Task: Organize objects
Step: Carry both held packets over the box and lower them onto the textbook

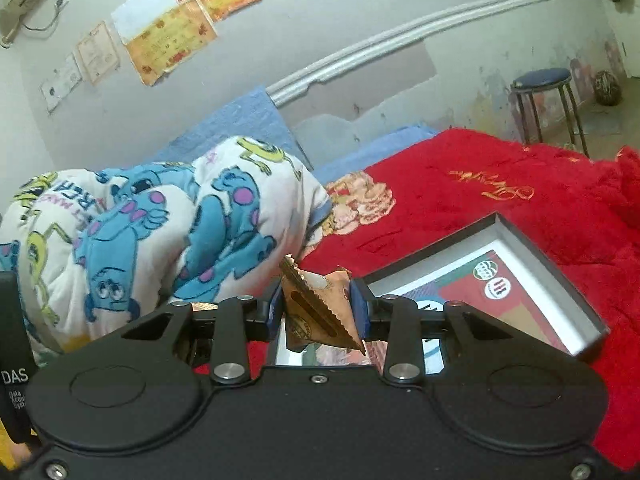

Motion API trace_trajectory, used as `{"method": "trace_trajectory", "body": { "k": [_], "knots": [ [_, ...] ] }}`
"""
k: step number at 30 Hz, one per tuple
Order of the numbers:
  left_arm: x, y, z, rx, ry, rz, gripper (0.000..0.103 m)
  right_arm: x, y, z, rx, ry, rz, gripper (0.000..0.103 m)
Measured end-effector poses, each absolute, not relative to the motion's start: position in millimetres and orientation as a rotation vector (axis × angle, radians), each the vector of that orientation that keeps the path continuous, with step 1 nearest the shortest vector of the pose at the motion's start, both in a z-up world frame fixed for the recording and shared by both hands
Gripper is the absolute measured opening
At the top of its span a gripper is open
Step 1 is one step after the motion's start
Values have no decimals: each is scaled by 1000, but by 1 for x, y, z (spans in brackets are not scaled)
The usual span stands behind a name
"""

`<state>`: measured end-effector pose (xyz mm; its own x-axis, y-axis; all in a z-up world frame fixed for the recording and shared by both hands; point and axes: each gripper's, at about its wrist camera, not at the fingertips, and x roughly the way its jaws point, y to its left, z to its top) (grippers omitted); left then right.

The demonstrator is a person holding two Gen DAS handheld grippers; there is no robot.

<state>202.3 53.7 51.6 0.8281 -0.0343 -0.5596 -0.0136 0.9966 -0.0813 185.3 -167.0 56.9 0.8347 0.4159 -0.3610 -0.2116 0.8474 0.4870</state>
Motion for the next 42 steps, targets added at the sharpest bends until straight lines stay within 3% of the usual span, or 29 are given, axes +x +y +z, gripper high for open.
{"method": "trace_trajectory", "body": {
  "k": [13, 32, 34, 42],
  "knots": [
    [234, 51, -9, -66, 682, -17, 37, 255, -149, -35, 472, 619, 369, 34],
    [235, 34, -31, -10, 750, -5, 40, 269, -132, -43, 430, 744, 363, 34],
    [234, 33, -31, -1, 747, -9, 46, 269, -133, -45, 453, 751, 370, 34],
    [233, 34, -32, -5, 757, -34, 54, 274, -135, -54, 516, 797, 397, 34]
  ]
}}
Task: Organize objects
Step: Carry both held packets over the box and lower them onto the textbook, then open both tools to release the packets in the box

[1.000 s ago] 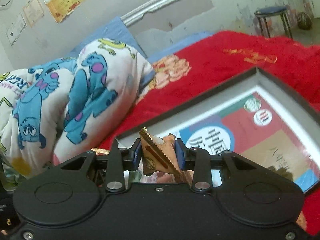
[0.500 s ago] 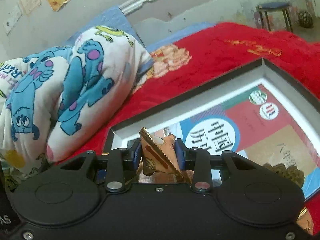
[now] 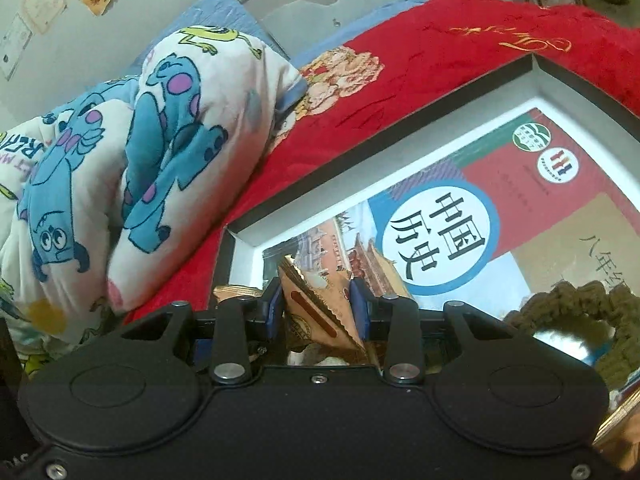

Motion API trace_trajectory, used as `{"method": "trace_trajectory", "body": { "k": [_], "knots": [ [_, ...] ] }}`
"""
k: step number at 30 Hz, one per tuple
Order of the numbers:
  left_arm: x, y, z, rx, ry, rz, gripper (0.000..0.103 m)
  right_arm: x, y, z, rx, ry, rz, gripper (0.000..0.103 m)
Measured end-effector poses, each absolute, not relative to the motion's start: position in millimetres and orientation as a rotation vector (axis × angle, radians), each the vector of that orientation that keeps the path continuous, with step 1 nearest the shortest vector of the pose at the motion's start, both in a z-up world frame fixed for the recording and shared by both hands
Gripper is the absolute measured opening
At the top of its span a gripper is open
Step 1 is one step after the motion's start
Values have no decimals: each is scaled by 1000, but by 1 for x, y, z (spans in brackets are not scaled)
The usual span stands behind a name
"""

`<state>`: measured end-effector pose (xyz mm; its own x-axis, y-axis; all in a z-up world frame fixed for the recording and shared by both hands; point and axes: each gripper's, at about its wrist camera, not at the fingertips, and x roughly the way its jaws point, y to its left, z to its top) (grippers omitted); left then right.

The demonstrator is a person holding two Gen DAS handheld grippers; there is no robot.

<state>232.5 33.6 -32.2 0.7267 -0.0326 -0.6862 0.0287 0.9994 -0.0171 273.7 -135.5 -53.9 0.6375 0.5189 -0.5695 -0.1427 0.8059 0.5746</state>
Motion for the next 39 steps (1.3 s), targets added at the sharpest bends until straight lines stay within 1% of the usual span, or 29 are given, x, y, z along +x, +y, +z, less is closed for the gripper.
{"method": "trace_trajectory", "body": {
  "k": [2, 4, 7, 9, 14, 17, 18, 21, 23, 27, 32, 37, 39],
  "knots": [
    [231, 33, -32, -2, 756, -42, 56, 275, -135, -56, 518, 814, 397, 34],
    [231, 31, -33, -2, 756, -52, 61, 275, -135, -57, 514, 817, 388, 34],
    [229, 30, -33, -1, 762, -60, 63, 275, -133, -57, 511, 814, 381, 34],
    [227, 28, -33, 6, 772, -64, 64, 275, -132, -58, 513, 811, 371, 36],
    [219, 25, -33, 11, 770, -88, 69, 272, -137, -56, 554, 796, 371, 46],
    [211, 26, -29, 14, 751, -94, 73, 269, -141, -50, 577, 763, 377, 48],
    [208, 27, -28, 12, 745, -91, 76, 268, -143, -46, 591, 747, 389, 52],
    [194, 33, -20, -15, 717, -109, 77, 263, -151, -34, 648, 705, 426, 62],
    [185, 35, -14, -19, 676, -96, 77, 257, -154, -24, 673, 672, 439, 67],
    [176, 42, 0, -73, 576, -59, 78, 240, -158, 4, 652, 613, 432, 69],
    [168, 52, 14, -209, 534, -113, 79, 193, -182, 33, 621, 525, 377, 70],
    [155, 34, 20, -161, 503, -149, 80, 133, -222, 42, 560, 462, 259, 71],
    [148, 23, 22, -131, 490, -169, 80, 112, -241, 40, 543, 437, 207, 78]
  ]
}}
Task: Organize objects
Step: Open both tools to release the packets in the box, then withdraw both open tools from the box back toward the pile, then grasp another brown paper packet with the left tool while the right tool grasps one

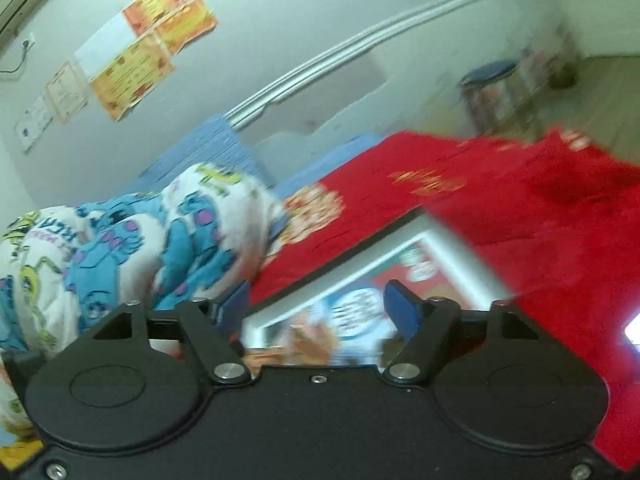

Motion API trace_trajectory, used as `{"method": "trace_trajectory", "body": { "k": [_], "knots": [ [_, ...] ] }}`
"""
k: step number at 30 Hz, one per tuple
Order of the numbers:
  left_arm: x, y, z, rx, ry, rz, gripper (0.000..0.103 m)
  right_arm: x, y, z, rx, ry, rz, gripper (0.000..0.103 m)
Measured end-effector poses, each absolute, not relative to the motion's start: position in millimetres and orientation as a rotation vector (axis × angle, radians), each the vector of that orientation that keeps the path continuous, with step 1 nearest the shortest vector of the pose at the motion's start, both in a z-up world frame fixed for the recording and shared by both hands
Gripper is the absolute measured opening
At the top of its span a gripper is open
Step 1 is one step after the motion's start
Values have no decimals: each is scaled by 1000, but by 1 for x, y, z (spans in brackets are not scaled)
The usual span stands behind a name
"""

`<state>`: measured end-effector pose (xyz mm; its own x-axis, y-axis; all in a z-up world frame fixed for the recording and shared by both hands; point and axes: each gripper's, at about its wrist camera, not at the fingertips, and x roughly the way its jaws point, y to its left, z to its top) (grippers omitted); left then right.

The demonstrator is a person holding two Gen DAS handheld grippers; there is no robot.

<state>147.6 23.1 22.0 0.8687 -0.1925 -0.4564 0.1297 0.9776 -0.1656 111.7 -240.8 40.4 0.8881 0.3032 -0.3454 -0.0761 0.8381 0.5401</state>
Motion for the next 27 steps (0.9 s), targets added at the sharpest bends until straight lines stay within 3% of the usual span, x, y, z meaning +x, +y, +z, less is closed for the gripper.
{"method": "trace_trajectory", "body": {
  "k": [6, 22, 27],
  "knots": [
    [135, -1, 18, -84, 494, -229, 80, 82, -285, 12, 577, 391, 126, 81],
    [120, -65, -31, 73, 632, -348, 80, 116, -266, -58, 605, 616, 107, 80],
    [125, -68, -42, 84, 647, -338, 70, 126, -259, -70, 603, 617, 91, 78]
  ]
}}
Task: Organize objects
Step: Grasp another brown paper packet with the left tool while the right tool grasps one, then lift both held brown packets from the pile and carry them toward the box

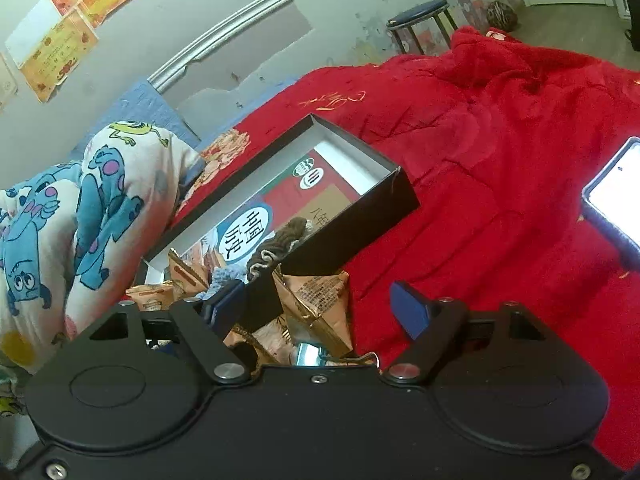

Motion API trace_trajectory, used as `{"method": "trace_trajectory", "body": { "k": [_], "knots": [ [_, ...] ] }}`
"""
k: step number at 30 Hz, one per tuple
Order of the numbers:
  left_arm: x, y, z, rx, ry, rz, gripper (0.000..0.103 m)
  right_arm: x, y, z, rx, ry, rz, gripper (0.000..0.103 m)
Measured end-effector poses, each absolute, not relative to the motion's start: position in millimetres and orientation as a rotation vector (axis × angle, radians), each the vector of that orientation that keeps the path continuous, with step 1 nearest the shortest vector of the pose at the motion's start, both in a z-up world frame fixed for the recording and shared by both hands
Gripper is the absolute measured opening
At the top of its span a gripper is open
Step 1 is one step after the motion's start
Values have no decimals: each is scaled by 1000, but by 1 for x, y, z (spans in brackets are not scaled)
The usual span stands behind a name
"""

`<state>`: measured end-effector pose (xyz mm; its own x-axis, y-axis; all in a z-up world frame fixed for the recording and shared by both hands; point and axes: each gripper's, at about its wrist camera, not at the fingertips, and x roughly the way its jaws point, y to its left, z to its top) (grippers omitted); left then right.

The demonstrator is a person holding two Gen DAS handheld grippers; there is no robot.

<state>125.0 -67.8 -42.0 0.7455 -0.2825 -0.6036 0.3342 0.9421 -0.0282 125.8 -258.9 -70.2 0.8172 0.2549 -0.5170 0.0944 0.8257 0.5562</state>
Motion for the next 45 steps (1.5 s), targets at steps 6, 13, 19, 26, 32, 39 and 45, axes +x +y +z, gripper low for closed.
{"method": "trace_trajectory", "body": {
  "k": [6, 13, 19, 26, 32, 39, 45],
  "knots": [
    [129, -73, -50, 75, 676, -337, 48, 132, -258, -76, 610, 617, 78, 62],
    [127, -77, -51, 76, 662, -321, 38, 136, -245, -78, 546, 640, 37, 44],
    [123, -76, -48, 51, 655, -301, 35, 135, -236, -78, 522, 644, 26, 33],
    [121, -74, -44, 37, 638, -293, 35, 132, -236, -76, 514, 633, 22, 31],
    [116, -76, -44, 45, 606, -287, 34, 131, -235, -75, 513, 628, 23, 31],
    [113, -74, -41, 27, 586, -270, 34, 128, -238, -70, 520, 612, 22, 31],
    [111, -72, -37, 13, 570, -265, 34, 127, -236, -67, 518, 601, 32, 31]
  ]
}}
